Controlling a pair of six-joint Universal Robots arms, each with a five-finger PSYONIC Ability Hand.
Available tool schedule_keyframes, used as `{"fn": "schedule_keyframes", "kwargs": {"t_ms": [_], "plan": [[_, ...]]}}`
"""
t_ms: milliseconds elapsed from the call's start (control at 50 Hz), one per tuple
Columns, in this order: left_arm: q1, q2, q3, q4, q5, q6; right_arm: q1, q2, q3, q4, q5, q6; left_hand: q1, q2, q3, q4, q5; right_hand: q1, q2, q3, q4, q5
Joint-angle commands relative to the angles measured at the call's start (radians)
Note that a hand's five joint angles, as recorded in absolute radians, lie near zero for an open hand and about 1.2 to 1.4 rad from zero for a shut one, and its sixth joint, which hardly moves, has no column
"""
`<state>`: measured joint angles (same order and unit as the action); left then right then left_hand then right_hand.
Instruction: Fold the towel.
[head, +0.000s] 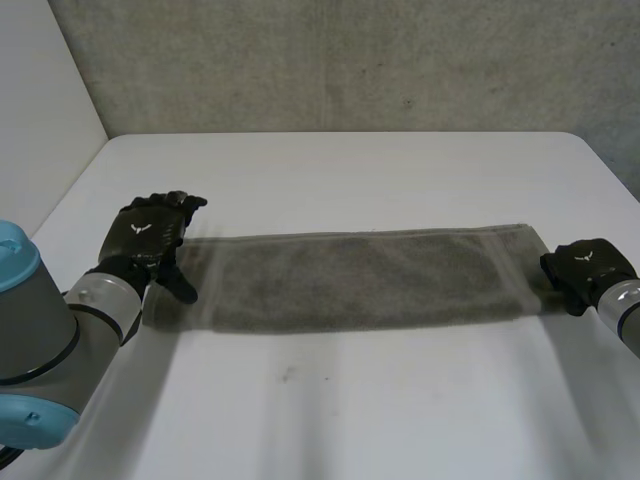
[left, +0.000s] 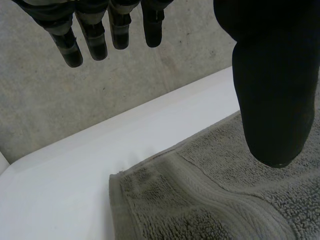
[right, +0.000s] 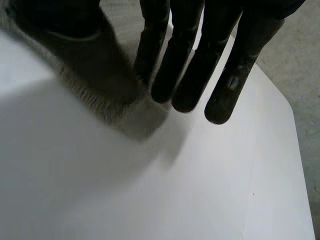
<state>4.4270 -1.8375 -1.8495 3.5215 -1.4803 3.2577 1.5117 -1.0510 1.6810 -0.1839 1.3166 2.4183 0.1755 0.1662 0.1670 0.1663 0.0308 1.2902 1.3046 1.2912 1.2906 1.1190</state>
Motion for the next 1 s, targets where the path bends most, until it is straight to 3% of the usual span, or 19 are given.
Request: {"fn": "schedule_keyframes", "kwargs": {"t_ms": [20,220,340,460,500,540,560,600,620,660,680,720,740,800,1000], "plan": [[0.000,0.000,-0.004,-0.001,0.000,0.000,-0.063,-0.006,-0.027,0.007,0.027,-0.024,-0.001,0.008,0.008,0.008,-0.031,0.106,0.092,0.105,0.106,0.103],[0.000,0.004,-0.010,-0.001,0.000,0.000,-0.212,-0.106,0.013,0.046,0.001,-0.045,-0.001,0.008,0.008,0.008,-0.031,0.106,0.092,0.105,0.106,0.103],[0.000,0.006,-0.010,-0.003,0.000,0.000,-0.364,-0.124,-0.009,0.099,-0.063,-0.174,-0.001,0.008,0.008,0.008,-0.031,0.106,0.092,0.105,0.106,0.103],[-0.017,0.014,0.018,-0.013,-0.001,0.002,-0.355,-0.129,-0.106,0.126,-0.051,-0.246,-0.001,0.008,0.008,0.008,-0.031,0.106,0.092,0.105,0.106,0.103],[-0.038,0.015,0.059,-0.016,-0.003,-0.001,-0.304,-0.138,-0.130,0.138,-0.037,-0.234,-0.001,0.008,0.008,0.008,-0.031,0.106,0.092,0.105,0.106,0.103],[-0.050,0.017,0.085,-0.024,-0.005,-0.003,-0.131,-0.179,-0.199,0.144,-0.001,-0.177,-0.001,0.008,0.008,0.008,-0.031,0.106,0.092,0.105,0.106,0.103],[-0.051,0.017,0.085,-0.024,-0.005,-0.003,-0.130,-0.179,-0.199,0.144,0.000,-0.177,-0.001,0.008,0.008,0.008,-0.031,0.106,0.092,0.105,0.106,0.103],[-0.081,0.038,0.150,-0.068,-0.009,-0.004,0.043,-0.182,-0.271,0.144,0.039,-0.113,-0.001,0.008,0.008,0.008,-0.031,0.106,0.092,0.105,0.106,0.103],[-0.095,0.056,0.185,-0.100,-0.012,-0.006,0.044,-0.182,-0.271,0.144,0.039,-0.113,-0.001,0.008,0.008,0.008,-0.031,0.106,0.092,0.105,0.106,0.103],[-0.107,0.067,0.223,-0.134,-0.015,-0.010,0.233,-0.158,-0.331,0.141,0.079,-0.093,-0.001,0.008,0.008,0.008,-0.031,0.106,0.092,0.105,0.106,0.103],[-0.107,0.067,0.223,-0.134,-0.015,-0.010,0.234,-0.158,-0.331,0.141,0.079,-0.093,-0.001,0.008,0.008,0.008,-0.031,0.106,0.092,0.105,0.106,0.103],[-0.123,0.072,0.297,-0.196,-0.017,-0.030,0.445,-0.098,-0.386,0.139,0.114,-0.093,-0.001,0.008,0.008,0.008,-0.031,0.106,0.092,0.105,0.106,0.103],[-0.123,0.072,0.297,-0.196,-0.017,-0.030,0.446,-0.098,-0.386,0.139,0.115,-0.093,-0.001,0.008,0.008,0.008,-0.031,0.106,0.092,0.105,0.106,0.103],[-0.139,0.073,0.381,-0.265,-0.017,-0.102,0.712,0.001,-0.434,0.138,0.150,-0.090,-0.001,0.008,0.008,0.008,-0.031,0.106,0.092,0.105,0.106,0.103],[-0.196,0.053,0.406,-0.282,-0.017,-0.182,0.933,0.192,-0.435,0.136,0.181,-0.090,-0.001,0.008,0.008,0.008,-0.031,0.106,0.092,0.105,0.106,0.103]]}}
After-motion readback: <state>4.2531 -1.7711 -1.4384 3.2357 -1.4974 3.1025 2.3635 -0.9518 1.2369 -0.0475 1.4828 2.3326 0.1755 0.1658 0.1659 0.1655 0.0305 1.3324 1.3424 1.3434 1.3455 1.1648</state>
